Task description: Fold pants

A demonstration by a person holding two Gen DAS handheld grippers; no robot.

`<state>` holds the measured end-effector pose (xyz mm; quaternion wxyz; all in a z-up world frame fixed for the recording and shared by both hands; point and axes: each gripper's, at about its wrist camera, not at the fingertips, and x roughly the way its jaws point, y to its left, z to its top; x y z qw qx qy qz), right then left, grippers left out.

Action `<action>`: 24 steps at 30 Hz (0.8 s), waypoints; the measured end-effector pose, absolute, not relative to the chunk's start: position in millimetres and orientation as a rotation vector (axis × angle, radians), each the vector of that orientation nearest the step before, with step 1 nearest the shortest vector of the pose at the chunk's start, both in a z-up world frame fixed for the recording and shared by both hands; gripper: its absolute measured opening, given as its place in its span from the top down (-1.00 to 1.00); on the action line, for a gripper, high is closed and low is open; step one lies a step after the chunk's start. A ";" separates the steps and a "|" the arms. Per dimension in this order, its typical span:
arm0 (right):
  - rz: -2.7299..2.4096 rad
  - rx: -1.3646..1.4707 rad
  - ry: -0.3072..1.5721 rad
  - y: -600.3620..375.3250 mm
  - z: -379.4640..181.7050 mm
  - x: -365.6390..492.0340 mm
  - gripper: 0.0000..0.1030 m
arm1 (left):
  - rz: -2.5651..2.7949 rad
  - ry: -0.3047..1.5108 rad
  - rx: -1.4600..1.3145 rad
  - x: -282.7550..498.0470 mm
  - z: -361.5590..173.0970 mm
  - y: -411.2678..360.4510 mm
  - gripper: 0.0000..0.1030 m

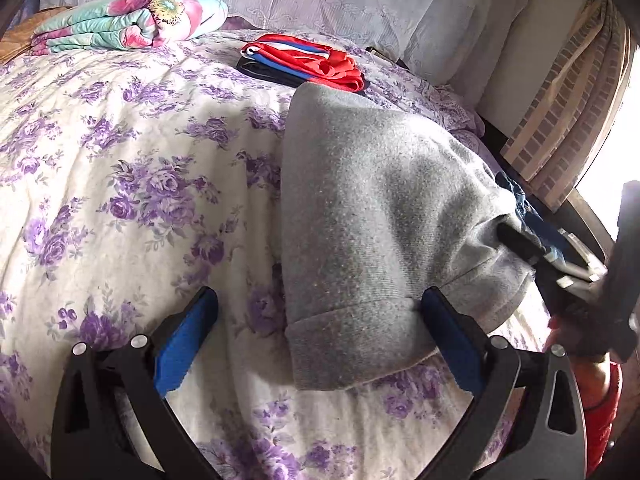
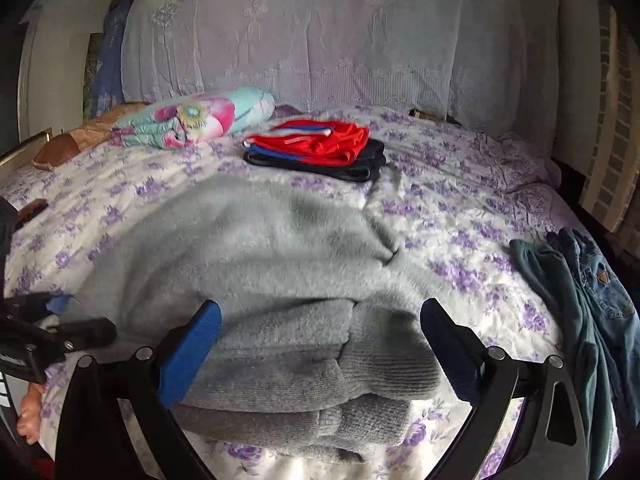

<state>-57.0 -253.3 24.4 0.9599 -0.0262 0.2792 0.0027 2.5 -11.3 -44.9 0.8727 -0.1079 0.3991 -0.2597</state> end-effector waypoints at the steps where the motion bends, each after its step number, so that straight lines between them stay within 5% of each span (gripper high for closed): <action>1: 0.012 -0.043 0.545 -256.0 33.4 -56.7 -0.93 | -0.540 0.834 -0.222 2.3 -45.0 -11.8 -0.92; 9: 0.005 0.014 0.741 -271.0 1.7 -5.1 -0.93 | -0.528 0.832 -0.210 1.2 -45.1 -13.0 -0.92; 15: 0.047 0.111 0.682 -306.2 13.6 -23.7 -0.93 | -0.655 0.871 -0.295 13.2 -40.2 -7.5 -0.91; 24: 0.394 0.636 0.925 -354.2 -61.2 17.9 -0.93 | -0.785 0.990 -0.221 59.4 -39.4 -55.5 -0.91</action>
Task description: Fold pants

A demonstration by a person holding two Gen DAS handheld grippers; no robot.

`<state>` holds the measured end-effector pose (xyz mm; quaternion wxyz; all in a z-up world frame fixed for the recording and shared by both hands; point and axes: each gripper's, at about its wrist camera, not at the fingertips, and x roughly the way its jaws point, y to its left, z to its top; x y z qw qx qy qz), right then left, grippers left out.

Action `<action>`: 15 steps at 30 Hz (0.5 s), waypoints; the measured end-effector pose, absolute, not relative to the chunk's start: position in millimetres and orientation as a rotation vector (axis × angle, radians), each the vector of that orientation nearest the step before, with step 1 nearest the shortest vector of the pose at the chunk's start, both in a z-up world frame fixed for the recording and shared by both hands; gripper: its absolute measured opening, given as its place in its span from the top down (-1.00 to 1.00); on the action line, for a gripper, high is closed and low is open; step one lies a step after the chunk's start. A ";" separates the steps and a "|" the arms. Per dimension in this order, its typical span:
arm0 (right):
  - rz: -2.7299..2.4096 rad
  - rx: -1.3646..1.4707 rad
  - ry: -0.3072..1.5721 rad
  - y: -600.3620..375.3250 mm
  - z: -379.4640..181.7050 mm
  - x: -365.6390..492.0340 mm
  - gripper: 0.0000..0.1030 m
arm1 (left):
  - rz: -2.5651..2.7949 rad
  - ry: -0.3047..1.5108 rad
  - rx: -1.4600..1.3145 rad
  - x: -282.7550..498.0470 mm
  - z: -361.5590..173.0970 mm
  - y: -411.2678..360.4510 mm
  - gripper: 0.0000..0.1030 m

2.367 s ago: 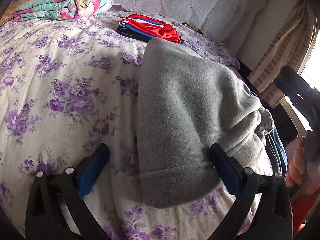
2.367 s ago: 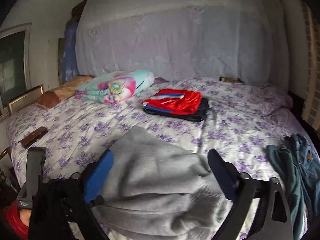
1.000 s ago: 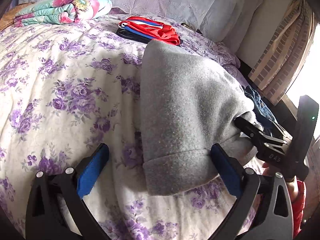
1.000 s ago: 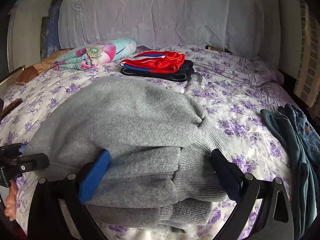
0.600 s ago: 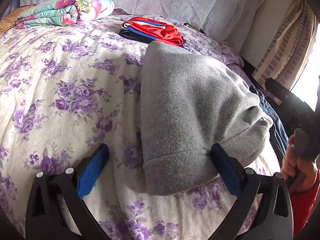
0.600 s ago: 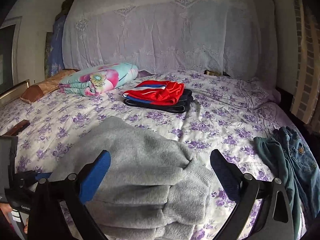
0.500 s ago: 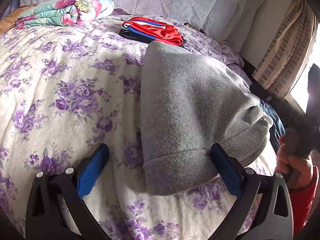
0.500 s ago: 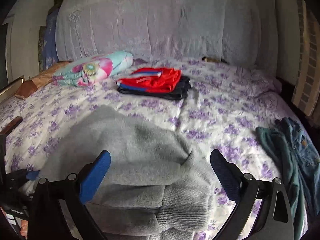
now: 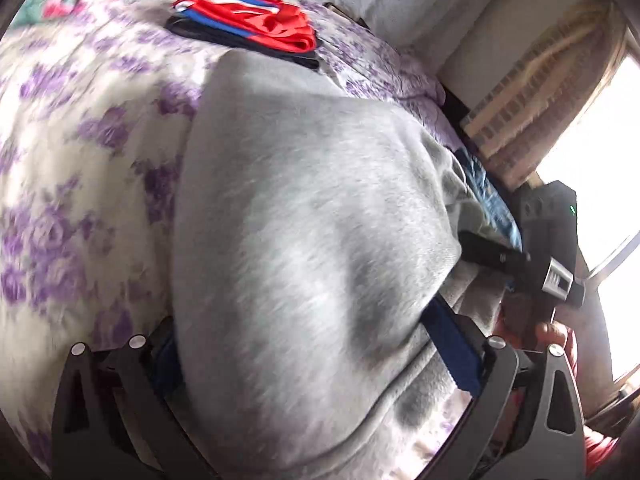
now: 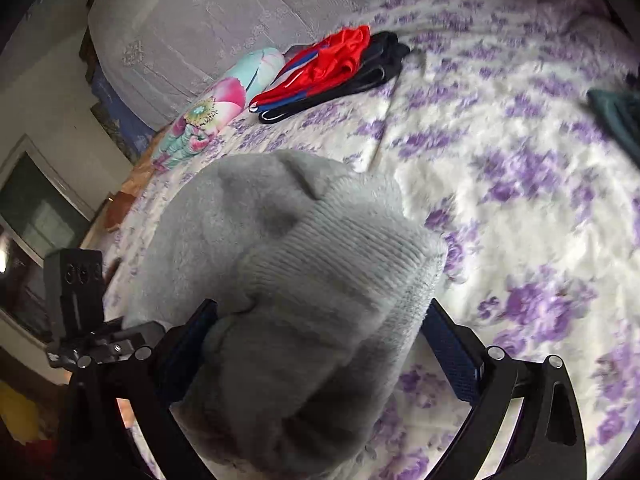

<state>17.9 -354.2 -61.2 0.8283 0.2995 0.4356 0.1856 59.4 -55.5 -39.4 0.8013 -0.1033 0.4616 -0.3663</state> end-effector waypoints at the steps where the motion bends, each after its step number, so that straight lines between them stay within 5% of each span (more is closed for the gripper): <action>1: 0.389 0.662 0.907 -355.4 -62.4 19.2 -0.93 | -0.785 0.991 -0.209 59.7 -38.1 -58.7 -0.91; 2: 0.395 0.649 0.890 -349.9 -58.6 19.6 -0.93 | -0.788 0.986 -0.213 60.2 -36.1 -59.4 -0.91; 3: 0.416 0.638 0.865 -342.8 -53.6 18.8 -0.66 | -0.787 0.976 -0.216 59.3 -33.7 -59.2 -0.80; 7: 0.376 0.517 0.761 -325.9 -24.9 15.6 -0.34 | -0.761 0.849 -0.158 51.1 -9.4 -58.5 0.00; 15: 0.368 0.372 0.584 -326.8 53.0 91.7 -0.28 | -0.700 0.681 -0.090 112.8 61.6 -60.7 0.08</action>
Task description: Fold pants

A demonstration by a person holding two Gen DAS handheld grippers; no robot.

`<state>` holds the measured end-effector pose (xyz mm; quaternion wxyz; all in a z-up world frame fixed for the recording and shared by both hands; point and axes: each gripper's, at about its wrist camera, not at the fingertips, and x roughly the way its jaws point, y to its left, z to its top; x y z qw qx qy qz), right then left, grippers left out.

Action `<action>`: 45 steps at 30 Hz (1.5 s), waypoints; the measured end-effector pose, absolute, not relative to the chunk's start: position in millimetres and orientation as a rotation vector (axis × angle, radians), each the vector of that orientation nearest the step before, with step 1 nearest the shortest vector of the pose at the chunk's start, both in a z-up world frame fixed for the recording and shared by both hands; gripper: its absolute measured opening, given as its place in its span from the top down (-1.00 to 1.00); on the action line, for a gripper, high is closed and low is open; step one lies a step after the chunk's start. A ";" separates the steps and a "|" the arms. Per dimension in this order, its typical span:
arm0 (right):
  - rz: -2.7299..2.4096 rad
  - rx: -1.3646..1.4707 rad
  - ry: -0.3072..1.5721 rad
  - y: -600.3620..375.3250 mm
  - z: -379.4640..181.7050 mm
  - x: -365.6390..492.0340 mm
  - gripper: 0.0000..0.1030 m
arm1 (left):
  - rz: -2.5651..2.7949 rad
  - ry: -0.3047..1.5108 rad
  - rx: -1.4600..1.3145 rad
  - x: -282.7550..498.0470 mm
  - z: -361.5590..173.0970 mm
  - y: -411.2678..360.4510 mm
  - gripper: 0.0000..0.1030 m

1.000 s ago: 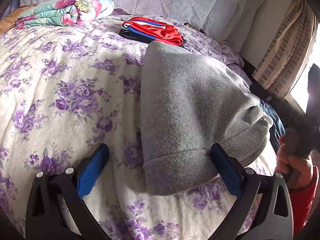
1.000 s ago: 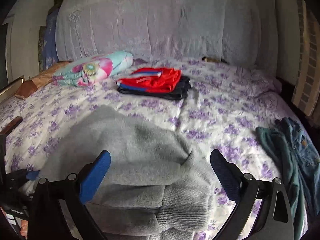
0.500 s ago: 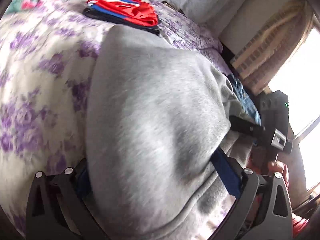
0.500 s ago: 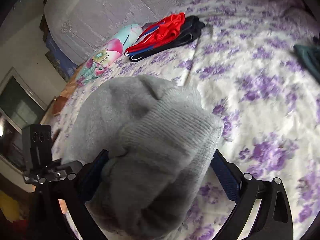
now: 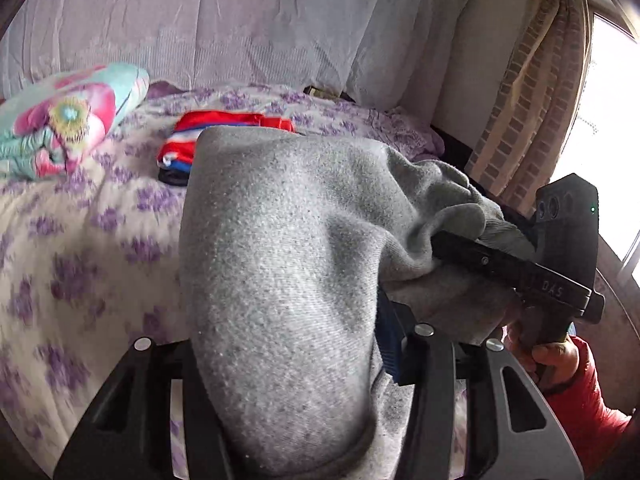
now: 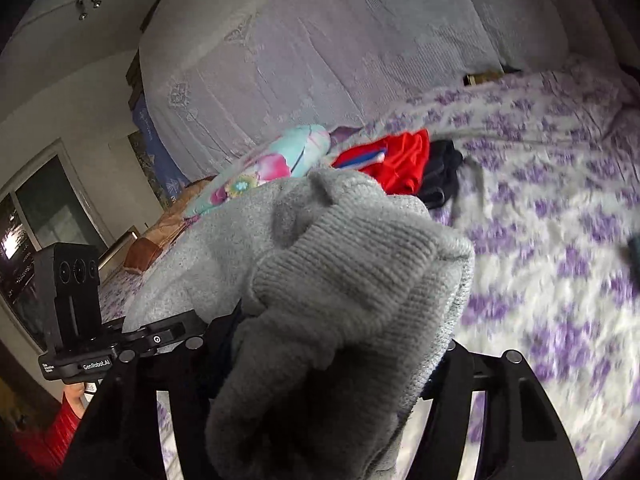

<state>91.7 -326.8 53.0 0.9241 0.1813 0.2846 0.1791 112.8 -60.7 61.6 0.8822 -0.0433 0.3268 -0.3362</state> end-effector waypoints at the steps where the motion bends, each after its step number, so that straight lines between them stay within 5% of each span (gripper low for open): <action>1: 0.367 0.355 0.564 -328.2 66.1 114.1 -0.28 | -0.689 0.660 -0.080 129.8 73.9 -64.6 0.08; 8: 0.322 0.338 0.508 -346.2 108.9 289.4 -0.29 | -0.581 0.581 -0.045 290.9 138.0 -92.4 0.01; 12: 0.245 0.401 0.637 -354.9 47.0 367.2 -0.43 | -0.491 0.666 -0.054 371.7 99.5 -104.1 -0.27; 14: 0.152 0.403 0.707 -356.2 -2.8 386.2 -0.68 | -0.430 0.779 -0.058 402.9 50.5 -108.3 -0.32; 15: 0.187 0.460 0.649 -361.8 -18.2 382.4 -0.93 | -0.417 0.814 -0.087 411.3 25.3 -107.1 -0.64; 16: 0.228 0.507 0.603 -366.5 -27.5 377.6 -0.93 | -0.394 0.780 -0.151 410.6 11.7 -98.0 -0.92; 22: 0.190 0.509 0.440 -365.9 4.2 329.3 -0.93 | -0.420 0.720 -0.282 395.1 8.6 -79.0 -0.90; 27: 0.000 0.384 0.216 -343.2 37.1 230.2 -0.93 | -0.247 0.476 -0.199 311.1 43.7 -71.9 -0.90; 36: -0.263 -0.052 0.252 -260.6 23.7 139.7 -0.93 | -0.113 0.392 0.034 207.3 48.1 -77.1 -0.90; 45: -0.195 0.078 0.273 -274.1 18.7 131.7 -0.93 | -0.099 0.472 -0.008 195.8 38.6 -53.1 -0.90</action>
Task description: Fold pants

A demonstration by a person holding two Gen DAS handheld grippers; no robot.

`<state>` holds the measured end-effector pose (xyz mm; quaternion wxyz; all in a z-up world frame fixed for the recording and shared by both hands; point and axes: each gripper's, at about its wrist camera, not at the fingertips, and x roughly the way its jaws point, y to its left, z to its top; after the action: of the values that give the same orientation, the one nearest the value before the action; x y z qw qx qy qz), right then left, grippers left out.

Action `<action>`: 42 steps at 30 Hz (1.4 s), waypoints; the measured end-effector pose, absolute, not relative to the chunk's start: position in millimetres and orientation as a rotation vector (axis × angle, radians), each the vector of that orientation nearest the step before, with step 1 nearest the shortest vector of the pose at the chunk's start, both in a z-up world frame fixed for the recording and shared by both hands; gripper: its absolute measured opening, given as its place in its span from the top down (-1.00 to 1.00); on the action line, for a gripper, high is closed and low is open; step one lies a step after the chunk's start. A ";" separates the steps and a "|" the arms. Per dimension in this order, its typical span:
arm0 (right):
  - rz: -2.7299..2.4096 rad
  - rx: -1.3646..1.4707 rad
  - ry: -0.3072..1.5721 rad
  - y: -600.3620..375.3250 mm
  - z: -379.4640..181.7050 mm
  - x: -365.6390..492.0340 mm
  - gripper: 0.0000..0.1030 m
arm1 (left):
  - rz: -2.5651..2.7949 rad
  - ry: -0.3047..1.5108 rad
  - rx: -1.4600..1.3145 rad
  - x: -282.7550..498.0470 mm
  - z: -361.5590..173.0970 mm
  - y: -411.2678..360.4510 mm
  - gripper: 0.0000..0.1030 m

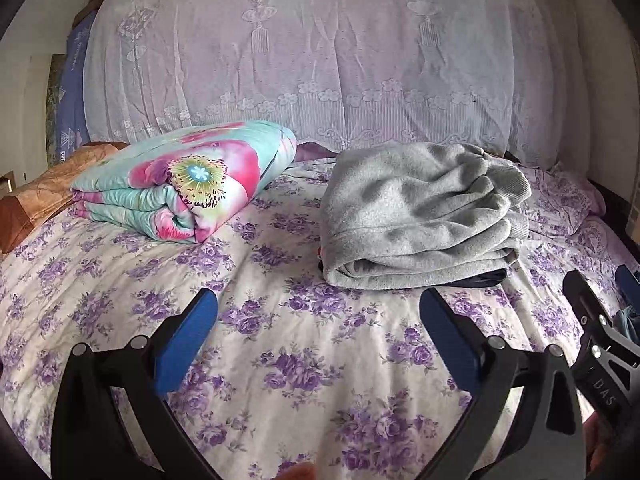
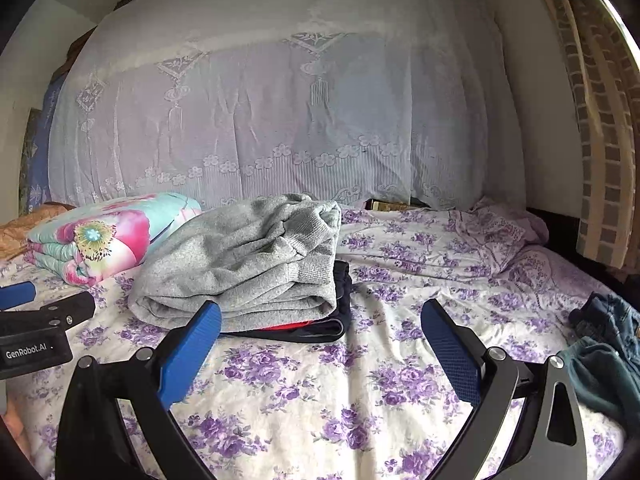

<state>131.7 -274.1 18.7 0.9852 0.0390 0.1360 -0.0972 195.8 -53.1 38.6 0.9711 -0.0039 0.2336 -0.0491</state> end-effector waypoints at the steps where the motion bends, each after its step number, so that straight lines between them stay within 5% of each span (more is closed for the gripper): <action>1: -0.174 0.111 0.270 -276.8 18.0 132.9 -0.93 | -0.098 0.471 0.001 196.0 38.4 -53.8 -0.90; 42: -0.118 0.198 0.346 -282.7 6.3 154.7 -0.93 | -0.136 0.468 0.094 186.7 35.9 -77.9 -0.90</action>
<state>154.7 -282.7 6.3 0.9784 0.0984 0.1720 -0.0587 186.7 -77.9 35.9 0.9694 0.0463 0.2314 -0.0675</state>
